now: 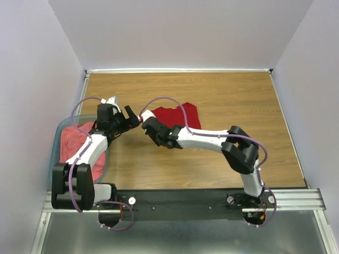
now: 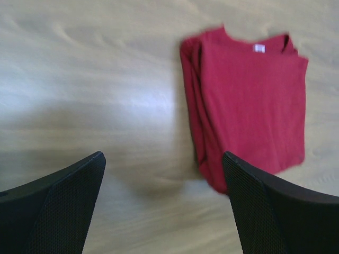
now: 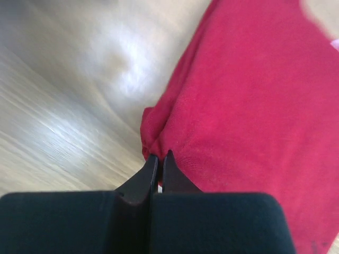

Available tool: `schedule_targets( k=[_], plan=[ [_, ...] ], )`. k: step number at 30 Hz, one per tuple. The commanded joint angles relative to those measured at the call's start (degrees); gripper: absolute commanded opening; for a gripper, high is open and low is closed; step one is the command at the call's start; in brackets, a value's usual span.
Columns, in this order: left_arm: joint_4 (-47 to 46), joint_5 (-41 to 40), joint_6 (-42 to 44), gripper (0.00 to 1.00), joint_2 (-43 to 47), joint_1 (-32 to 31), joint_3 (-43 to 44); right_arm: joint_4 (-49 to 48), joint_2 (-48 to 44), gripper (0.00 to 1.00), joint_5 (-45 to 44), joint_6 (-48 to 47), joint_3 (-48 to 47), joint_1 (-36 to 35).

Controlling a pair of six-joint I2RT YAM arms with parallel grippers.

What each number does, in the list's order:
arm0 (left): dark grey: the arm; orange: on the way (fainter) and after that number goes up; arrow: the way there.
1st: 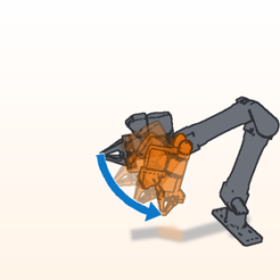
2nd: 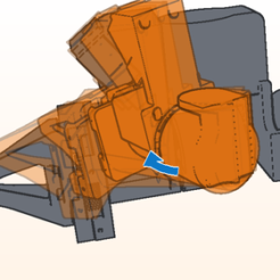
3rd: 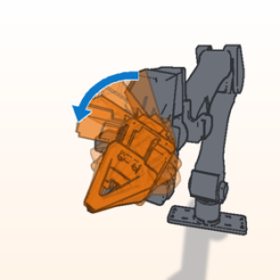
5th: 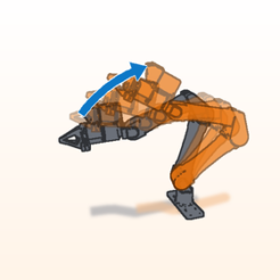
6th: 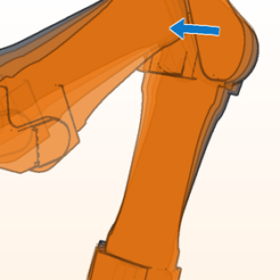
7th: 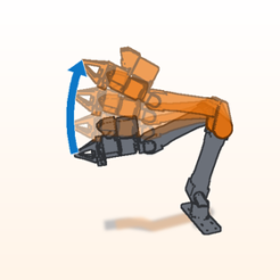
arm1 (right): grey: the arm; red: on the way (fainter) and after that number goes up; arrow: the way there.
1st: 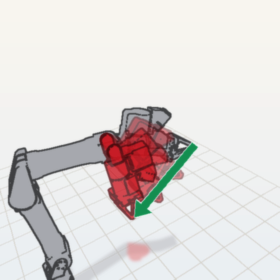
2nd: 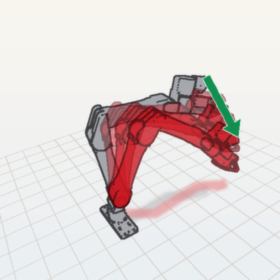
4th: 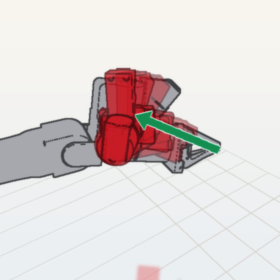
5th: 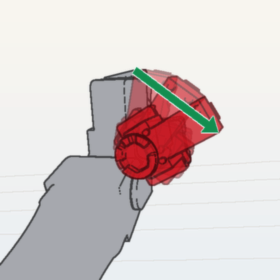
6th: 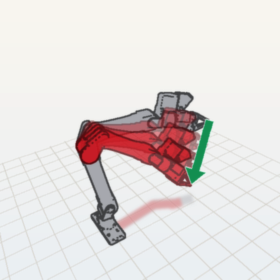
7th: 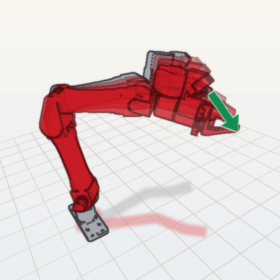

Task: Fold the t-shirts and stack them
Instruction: Neatly place the folded tshirt to the corner

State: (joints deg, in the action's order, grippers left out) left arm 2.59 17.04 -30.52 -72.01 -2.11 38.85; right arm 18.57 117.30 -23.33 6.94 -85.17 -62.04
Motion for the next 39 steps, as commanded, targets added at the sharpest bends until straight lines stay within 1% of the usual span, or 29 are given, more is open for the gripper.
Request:
schedule_targets(
  k=[1, 6, 13, 16, 19, 23, 25, 27, 28, 30, 31, 32, 33, 36, 37, 38, 39],
  plan=[
    [-3.54, 6.34, -6.81, 0.98, -1.47, -2.45, -2.29, -9.41, -6.10, 0.00, 5.48, 4.57, 3.41, 2.62],
    [-8.21, 5.55, -12.18, 0.98, -3.13, -5.63, -3.08, -12.24, -7.52, 0.00, 8.39, 6.51, 6.59, 4.12],
    [-16.02, 5.64, -19.30, 0.98, -10.24, -10.54, -3.52, -15.40, -7.87, 0.00, 11.11, 7.74, 8.96, 5.09],
    [-20.15, 5.47, -22.81, 0.98, -13.06, -11.16, -4.75, -16.19, -7.87, 0.00, 11.99, 8.09, 9.66, 5.26],
    [-20.61, 2.31, -23.62, 0.98, -15.34, -12.48, -4.49, -17.07, -7.87, 0.00, 12.87, 8.44, 10.45, 5.35],
    [-20.61, 0.98, -23.53, 0.98, -18.78, -13.53, -3.08, -17.95, -7.52, 0.00, 13.49, 8.79, 10.98, 5.35],
    [-20.35, 0.54, -23.00, 0.93, -20.62, -13.89, -2.38, -18.13, -7.34, 0.00, 13.92, 8.79, 10.99, 5.35],
    [-20.17, -0.07, -22.74, 0.88, -21.50, -14.24, -1.94, -18.04, -7.34, 0.00, 14.01, 8.79, 11.16, 5.35],
    [-19.99, -0.77, -22.65, 0.81, -21.94, -14.59, -1.76, -18.04, -7.26, 0.01, 14.19, 8.79, 11.25, 5.35],
    [-19.38, -1.83, -22.39, 0.72, -22.74, -15.11, -0.71, -18.04, -7.08, 0.00, 14.11, 8.71, 11.60, 5.44],
    [-18.59, -2.62, -21.95, 0.62, -23.26, -15.55, -0.27, -18.13, -7.17, 0.00, 14.10, 8.70, 11.78, 5.44],
    [-18.24, -2.97, -21.69, 0.58, -23.53, -15.73, -0.01, -18.65, -7.08, 0.00, 14.10, 8.70, 11.78, 5.44],
    [-17.80, -3.76, -21.42, 0.48, -23.88, -15.82, 0.95, -19.61, -7.25, 0.00, 14.10, 8.53, 12.04, 5.44],
    [-14.99, -6.04, -19.23, 0.31, -25.02, -15.82, 3.41, -19.71, -7.61, 0.01, 13.93, 8.09, 12.30, 5.44],
    [-12.63, -8.31, -17.05, 0.24, -25.46, -15.82, 4.38, -19.71, -7.69, 0.02, 14.10, 8.00, 12.48, 5.44],
    [-11.39, -9.55, -15.81, 0.19, -25.81, -15.82, 5.52, -19.62, -7.87, 0.07, 14.19, 7.91, 12.74, 5.44],
    [-8.33, -12.26, -12.75, 0.11, -26.60, -15.65, 8.41, -19.62, -8.31, 0.21, 14.45, 7.83, 13.27, 5.44]
  ],
)
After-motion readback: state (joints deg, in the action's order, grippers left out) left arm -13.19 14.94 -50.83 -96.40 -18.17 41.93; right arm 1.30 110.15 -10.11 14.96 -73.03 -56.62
